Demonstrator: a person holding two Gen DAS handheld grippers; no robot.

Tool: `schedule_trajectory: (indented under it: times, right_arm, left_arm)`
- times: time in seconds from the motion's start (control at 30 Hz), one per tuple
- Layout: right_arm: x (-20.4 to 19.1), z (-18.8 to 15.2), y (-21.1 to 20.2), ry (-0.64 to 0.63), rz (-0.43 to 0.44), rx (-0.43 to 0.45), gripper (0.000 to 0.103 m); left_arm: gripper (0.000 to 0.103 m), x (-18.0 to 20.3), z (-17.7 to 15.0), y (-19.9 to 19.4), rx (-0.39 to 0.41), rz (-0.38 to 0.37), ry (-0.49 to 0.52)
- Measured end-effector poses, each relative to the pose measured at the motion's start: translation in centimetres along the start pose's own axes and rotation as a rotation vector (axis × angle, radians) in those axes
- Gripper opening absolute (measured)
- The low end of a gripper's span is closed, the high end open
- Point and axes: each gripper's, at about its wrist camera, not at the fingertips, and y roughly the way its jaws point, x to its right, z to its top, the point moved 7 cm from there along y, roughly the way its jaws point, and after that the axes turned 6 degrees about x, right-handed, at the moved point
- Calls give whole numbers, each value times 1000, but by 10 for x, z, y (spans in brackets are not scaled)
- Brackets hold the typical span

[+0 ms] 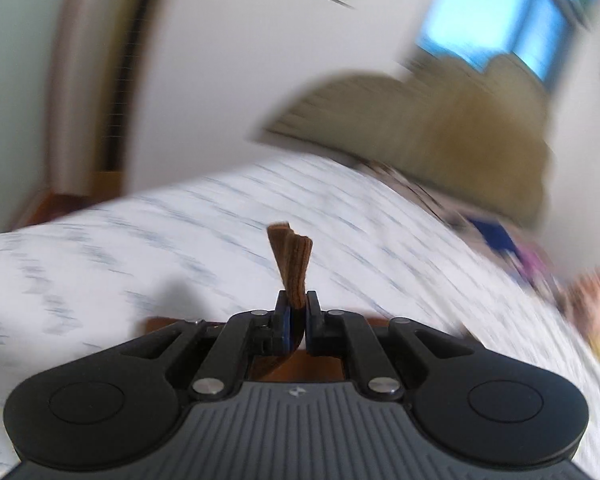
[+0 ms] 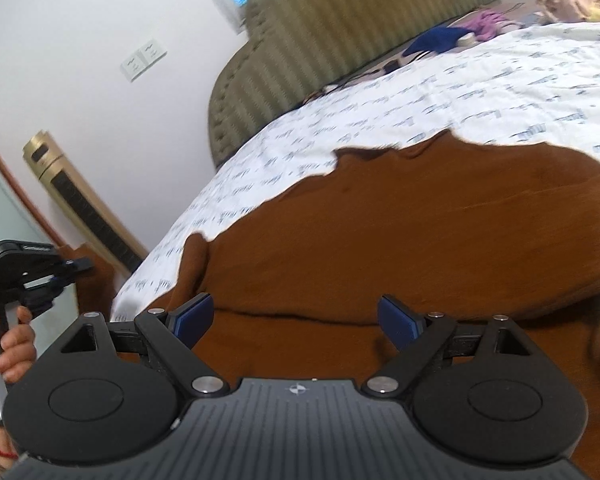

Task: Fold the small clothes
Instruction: 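Fold the held sleeve across the sweater body and open the left gripper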

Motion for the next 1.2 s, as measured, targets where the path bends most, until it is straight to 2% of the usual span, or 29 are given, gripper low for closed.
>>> schedule_trajectory:
  times: [0.13,0.23,0.3,0.4,0.47,0.53,0.57,0.6,0.67,0.77,0.9,0.97,1.07,1.2]
  right_arm:
    - [22,11,-10,44,-38,41,88]
    - [39,18,-16,79,-70,69,88]
    - [48,21,-19,100,-86,86,88]
    - [59,24,-21,115,-106,98,88]
    - [64,25,-21,123,-112,98,88]
    - [67,25,-19,127,-110,94,88]
    - [67,25,-17,127,-108,91,88]
    - [67,25,-15,130,-103,87,88]
    - [67,24,-14,143,-82,77,88]
    - [62,23,-9,157,-43,59,88]
    - [51,20,0,161,10,10,88]
    - [46,18,8,189,57,-18,87]
    - [42,16,23,252,113,-57,84]
    - [37,13,46,256,119,-110,81]
  left_arm:
    - [7,71,-41,8,-76,-145,152]
    - [7,105,-80,16,-146,-214,247]
    - [7,121,-107,17,-202,-243,301]
    - [8,127,-144,24,-327,-279,365]
    - [11,126,-161,28,-381,-289,398]
    - [17,126,-163,23,-363,-309,444]
    - [30,127,-162,19,-362,-328,455]
    - [57,127,-161,15,-370,-353,454]
    - [89,125,-156,4,-357,-384,434]
    - [89,117,-145,-11,-288,-379,460]
    - [89,97,-129,-23,-214,-300,453]
    - [89,81,-123,-29,-202,-251,440]
    - [89,67,-117,-29,-200,-218,415]
    - [89,53,-115,-32,-200,-191,425]
